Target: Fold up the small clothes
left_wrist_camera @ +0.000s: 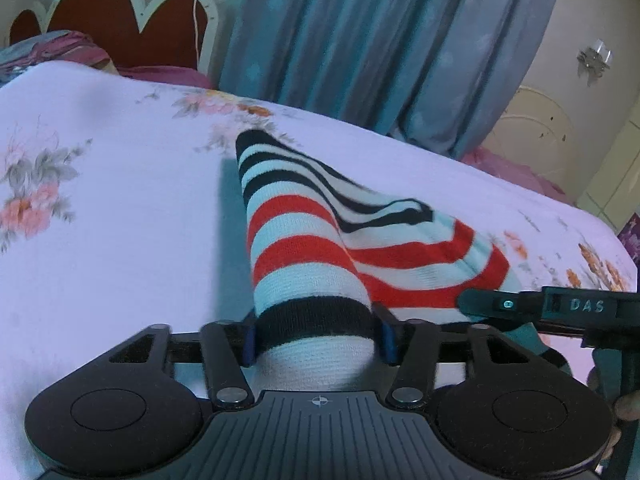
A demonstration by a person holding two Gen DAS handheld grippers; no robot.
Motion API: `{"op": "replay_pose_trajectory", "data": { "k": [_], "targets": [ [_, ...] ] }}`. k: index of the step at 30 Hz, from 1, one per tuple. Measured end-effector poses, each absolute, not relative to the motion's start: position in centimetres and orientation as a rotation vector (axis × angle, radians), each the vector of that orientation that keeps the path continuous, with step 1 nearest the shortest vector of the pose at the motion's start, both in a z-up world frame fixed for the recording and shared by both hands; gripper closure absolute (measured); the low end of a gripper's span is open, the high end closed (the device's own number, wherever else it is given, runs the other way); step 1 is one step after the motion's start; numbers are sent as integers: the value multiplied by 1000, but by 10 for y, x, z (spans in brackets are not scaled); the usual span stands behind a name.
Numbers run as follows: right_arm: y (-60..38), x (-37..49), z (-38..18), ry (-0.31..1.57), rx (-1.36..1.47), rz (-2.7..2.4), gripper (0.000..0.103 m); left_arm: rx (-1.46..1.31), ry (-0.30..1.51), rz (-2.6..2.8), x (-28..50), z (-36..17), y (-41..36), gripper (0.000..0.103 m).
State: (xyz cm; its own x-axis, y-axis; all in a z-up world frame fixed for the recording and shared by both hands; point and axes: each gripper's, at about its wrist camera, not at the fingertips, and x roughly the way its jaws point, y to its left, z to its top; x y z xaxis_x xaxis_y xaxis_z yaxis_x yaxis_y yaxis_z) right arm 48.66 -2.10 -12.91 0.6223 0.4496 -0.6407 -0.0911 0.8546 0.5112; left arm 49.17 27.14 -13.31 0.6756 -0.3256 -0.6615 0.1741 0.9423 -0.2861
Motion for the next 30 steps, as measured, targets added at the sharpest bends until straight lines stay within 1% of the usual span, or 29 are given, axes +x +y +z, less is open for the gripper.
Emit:
{"op": "replay_pose_trajectory", "data": {
  "k": [2,4,6,9,10,11,15,18,21,22,25,30],
  "targets": [
    [-29,484,-135,865,491,304,66,-211,777,-275,492,-138,274,30],
    [-35,476,-137,865,502,279,65,-229,782,-275,492,-139,276,28],
    [-39,473,-134,872,510,262,65,-225,773,-271,491,-135,275,28],
    [-36,467,-121,847,462,227,67,-199,670,-228,471,-116,274,28],
    [-35,464,-114,825,449,215,69,-203,640,-229,471,-110,275,28],
    [-36,464,-105,800,430,203,69,-206,622,-231,473,-106,275,28],
    [-23,488,-82,740,362,214,72,-183,636,-264,506,-104,263,28],
    [-6,512,-87,755,336,228,72,-176,661,-254,528,-112,256,28],
    [7,526,-103,797,276,198,75,-157,708,-225,542,-126,251,28],
    [7,530,-112,821,249,171,80,-141,723,-213,545,-132,250,28],
    [0,533,-128,850,239,150,80,-163,765,-200,548,-144,253,28],
    [5,529,-127,849,215,132,80,-148,769,-186,543,-139,249,28]
  ]
}}
